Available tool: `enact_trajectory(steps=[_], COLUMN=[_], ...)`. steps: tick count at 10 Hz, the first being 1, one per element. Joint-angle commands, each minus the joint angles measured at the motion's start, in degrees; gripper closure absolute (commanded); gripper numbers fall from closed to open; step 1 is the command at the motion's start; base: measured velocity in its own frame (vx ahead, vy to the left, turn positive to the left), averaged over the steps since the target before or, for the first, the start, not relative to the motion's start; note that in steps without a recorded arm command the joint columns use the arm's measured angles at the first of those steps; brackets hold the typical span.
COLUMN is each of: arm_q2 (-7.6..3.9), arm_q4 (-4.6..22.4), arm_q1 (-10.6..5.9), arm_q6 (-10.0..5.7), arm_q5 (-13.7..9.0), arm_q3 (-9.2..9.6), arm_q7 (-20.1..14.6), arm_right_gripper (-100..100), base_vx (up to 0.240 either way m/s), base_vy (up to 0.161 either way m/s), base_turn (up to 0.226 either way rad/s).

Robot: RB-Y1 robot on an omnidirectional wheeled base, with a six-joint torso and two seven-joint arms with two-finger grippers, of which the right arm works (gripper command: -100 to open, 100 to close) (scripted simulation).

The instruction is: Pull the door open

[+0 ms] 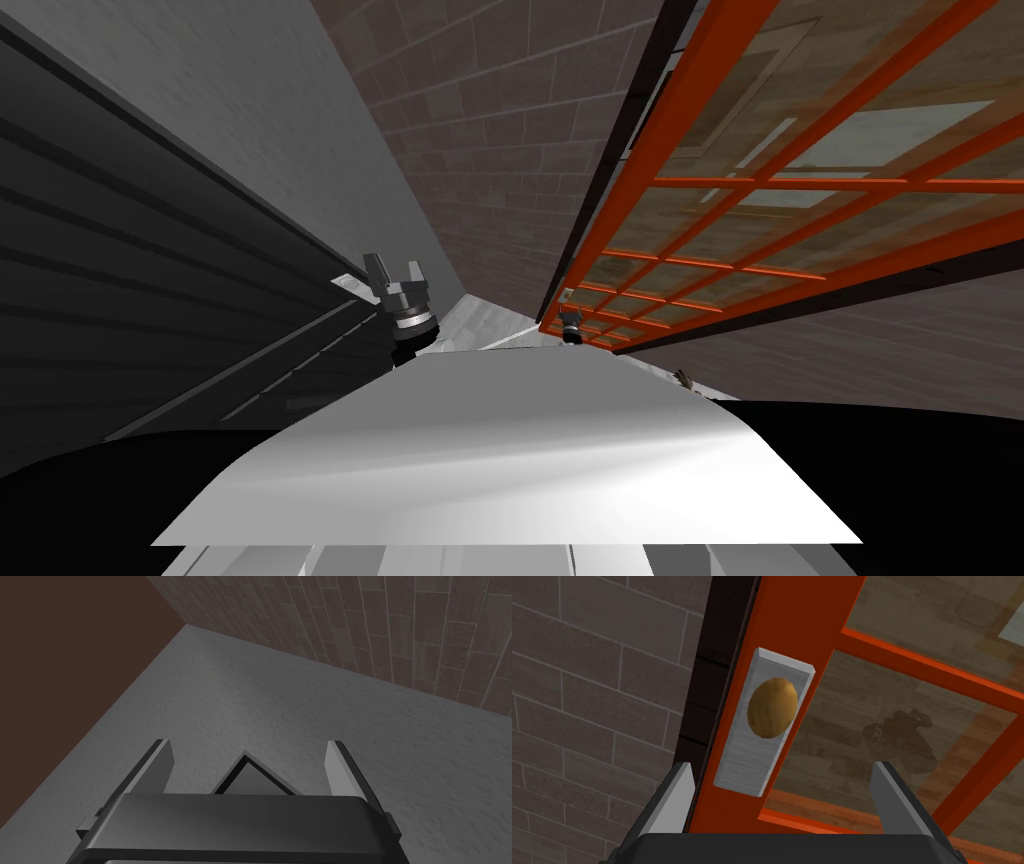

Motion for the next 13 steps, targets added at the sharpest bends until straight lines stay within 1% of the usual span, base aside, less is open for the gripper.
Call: enact_trajectory(steps=[1, 2, 3, 7, 10, 11, 12, 13], arm_q2=[0.29, 0.53, 0.53, 1.27, 1.61, 1.57, 0.54, 0.15], arm_q4=[-0.1, -0.4, -0.4, -1.1, -1.4, -1.6, -1.2, -1.0], arm_q1=[-0.14, -0.21, -0.21, -0.45, -0.56, -0.43, 0.02, 0.19], arm_q6=[0.23, 0.5, 0.5, 1.35, 1.73, 1.79, 1.44, 1.31], arm_q5=[-1.0, -1.7, -1.7, -4.1, -5.2, -5.0, -5.3, -5.4], arm_q3=[0.28, 0.5, 0.5, 1.19, 1.5, 1.42, 1.19, 1.1], arm_q7=[-2.8, -4.3, -4.9, -11.4, -14.4, -13.6, -15.0, -15.4], arm_right_gripper=[-100, -100, -100, -100, -100, -100, -100, -100], base_vx=[-0.054, -0.074, -0.059, -0.069, -0.058, -0.024, 0.124, 0.194], base_vy=[-0.012, -0.022, -0.009, -0.011, -0.006, -0.001, 0.001, -0.005], base_turn=[0.037, 0.064, 0.029, 0.049, 0.033, 0.006, 0.085, 0.071])
